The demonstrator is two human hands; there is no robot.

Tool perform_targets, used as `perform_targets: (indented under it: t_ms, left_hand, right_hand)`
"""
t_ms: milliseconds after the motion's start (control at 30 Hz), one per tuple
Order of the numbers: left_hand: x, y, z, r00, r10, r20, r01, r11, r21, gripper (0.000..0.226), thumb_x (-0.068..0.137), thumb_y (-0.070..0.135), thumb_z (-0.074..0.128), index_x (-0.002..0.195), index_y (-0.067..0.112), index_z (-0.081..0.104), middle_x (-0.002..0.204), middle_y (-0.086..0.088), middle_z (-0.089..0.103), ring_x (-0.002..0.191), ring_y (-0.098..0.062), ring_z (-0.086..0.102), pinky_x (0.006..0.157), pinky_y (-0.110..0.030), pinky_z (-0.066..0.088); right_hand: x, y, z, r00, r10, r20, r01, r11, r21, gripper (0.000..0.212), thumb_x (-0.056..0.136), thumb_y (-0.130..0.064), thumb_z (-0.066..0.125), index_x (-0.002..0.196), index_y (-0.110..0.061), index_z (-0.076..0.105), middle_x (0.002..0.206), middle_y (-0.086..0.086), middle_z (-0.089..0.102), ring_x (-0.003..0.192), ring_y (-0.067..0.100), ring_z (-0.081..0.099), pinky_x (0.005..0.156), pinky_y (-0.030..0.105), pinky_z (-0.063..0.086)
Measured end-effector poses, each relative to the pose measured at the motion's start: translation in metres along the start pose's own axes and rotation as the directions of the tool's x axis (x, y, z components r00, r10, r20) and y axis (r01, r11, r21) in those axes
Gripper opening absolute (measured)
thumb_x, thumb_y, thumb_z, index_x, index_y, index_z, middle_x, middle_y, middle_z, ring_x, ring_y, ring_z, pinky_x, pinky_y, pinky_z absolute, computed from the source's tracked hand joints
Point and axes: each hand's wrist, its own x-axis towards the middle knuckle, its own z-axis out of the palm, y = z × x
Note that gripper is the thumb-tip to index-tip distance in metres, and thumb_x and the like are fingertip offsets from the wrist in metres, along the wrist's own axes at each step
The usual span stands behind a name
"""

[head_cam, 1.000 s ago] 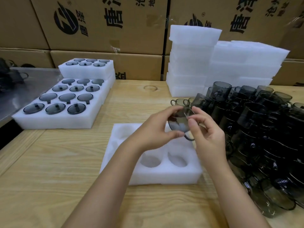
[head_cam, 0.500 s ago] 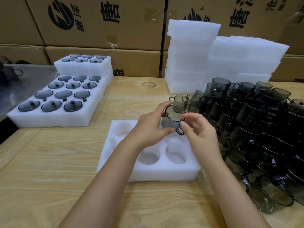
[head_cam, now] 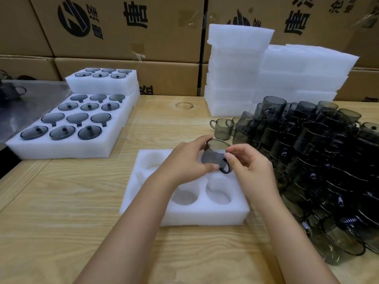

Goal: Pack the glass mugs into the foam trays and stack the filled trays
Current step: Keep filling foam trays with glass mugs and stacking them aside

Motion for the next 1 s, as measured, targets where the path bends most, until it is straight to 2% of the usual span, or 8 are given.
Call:
perform_targets:
  t_ms: [233, 400, 500, 600, 667, 733, 800, 1000]
  left_hand:
    - [-0.003, 0.004, -0.001, 1.0, -0.023, -0.01, 0.023, 0.997, 0.068, 0.073, 0.071, 0.057, 0.071, 0.135, 0.031, 0.049, 0.126, 0.013, 0.061, 0.124, -0.009, 0.051, 0.101, -0.037, 0.043]
    - [-0.001, 0.007, -0.001, 0.996, -0.039, -0.078, 0.044, 0.997, 0.06, 0.043, 0.082, 0.059, 0.059, 0.103, 0.021, 0.064, 0.105, 0.009, 0.068, 0.111, -0.013, 0.058, 0.09, -0.04, 0.048]
    - [-0.003, 0.008, 0.0, 0.995, -0.05, -0.086, 0.061, 0.99, 0.127, 0.046, 0.082, 0.058, 0.061, 0.111, 0.023, 0.064, 0.111, 0.008, 0.067, 0.113, -0.014, 0.056, 0.091, -0.038, 0.048]
    - [-0.007, 0.012, 0.002, 0.998, 0.006, -0.065, 0.008, 0.979, 0.202, 0.046, 0.089, 0.055, 0.054, 0.122, 0.024, 0.058, 0.11, 0.004, 0.066, 0.11, -0.02, 0.056, 0.088, -0.036, 0.047]
    - [-0.009, 0.015, 0.008, 0.996, 0.09, 0.009, -0.089, 0.951, 0.297, 0.044, 0.098, 0.043, 0.044, 0.137, 0.023, 0.047, 0.14, 0.003, 0.051, 0.131, -0.016, 0.043, 0.096, -0.032, 0.04]
    - [-0.01, 0.017, 0.013, 0.987, 0.148, 0.063, -0.161, 0.908, 0.386, 0.045, 0.103, 0.033, 0.033, 0.146, 0.018, 0.033, 0.157, 0.004, 0.026, 0.143, -0.009, 0.023, 0.105, -0.03, 0.032]
    - [-0.011, 0.015, 0.016, 0.989, 0.12, 0.087, -0.146, 0.89, 0.432, 0.047, 0.104, 0.029, 0.027, 0.149, 0.015, 0.025, 0.158, 0.0, 0.023, 0.144, -0.013, 0.021, 0.107, -0.029, 0.026]
    - [-0.007, 0.017, 0.015, 0.975, 0.006, 0.224, -0.145, 0.777, 0.612, 0.054, 0.1, 0.022, 0.023, 0.153, 0.015, 0.013, 0.161, 0.0, 0.008, 0.147, -0.009, 0.003, 0.119, -0.037, -0.002]
  right_hand:
    - [0.0, 0.006, 0.0, 0.999, -0.01, 0.037, 0.013, 0.998, -0.069, 0.011, 0.088, -0.02, 0.062, 0.09, -0.031, 0.064, 0.086, -0.019, 0.069, 0.087, -0.003, 0.062, 0.073, 0.015, 0.047]
    - [0.002, 0.01, -0.004, 0.99, -0.013, 0.144, 0.028, 0.994, -0.103, 0.019, 0.088, -0.017, 0.063, 0.086, -0.035, 0.063, 0.091, -0.028, 0.066, 0.092, 0.0, 0.063, 0.075, 0.016, 0.05]
    - [0.001, 0.012, -0.005, 0.988, 0.01, 0.153, 0.018, 0.983, -0.182, 0.014, 0.087, -0.022, 0.063, 0.086, -0.036, 0.063, 0.093, -0.025, 0.065, 0.093, 0.007, 0.062, 0.082, 0.028, 0.049]
    - [-0.002, 0.009, -0.005, 0.988, -0.07, 0.137, 0.117, 0.922, -0.37, 0.007, 0.089, -0.033, 0.056, 0.089, -0.03, 0.062, 0.087, -0.01, 0.068, 0.088, 0.009, 0.056, 0.069, 0.009, 0.037]
    - [-0.003, 0.006, -0.003, 0.98, -0.135, 0.145, 0.187, 0.874, -0.449, 0.02, 0.091, -0.037, 0.05, 0.099, -0.024, 0.063, 0.097, -0.01, 0.067, 0.095, 0.011, 0.055, 0.069, 0.008, 0.033]
    - [-0.003, 0.004, -0.001, 0.967, -0.137, 0.213, 0.226, 0.846, -0.482, 0.042, 0.094, -0.042, 0.042, 0.127, -0.019, 0.054, 0.128, -0.007, 0.056, 0.123, 0.014, 0.045, 0.087, 0.009, 0.026]
    - [-0.002, 0.002, -0.003, 0.939, -0.034, 0.341, 0.215, 0.835, -0.507, 0.067, 0.089, -0.057, 0.025, 0.144, -0.019, 0.035, 0.148, -0.007, 0.034, 0.141, 0.008, 0.019, 0.102, 0.014, 0.016]
    - [0.005, 0.004, -0.002, 0.867, 0.161, 0.472, 0.274, 0.637, -0.72, 0.076, 0.087, -0.06, 0.005, 0.151, -0.019, 0.015, 0.158, -0.007, 0.011, 0.144, 0.003, -0.005, 0.118, 0.034, 0.0]
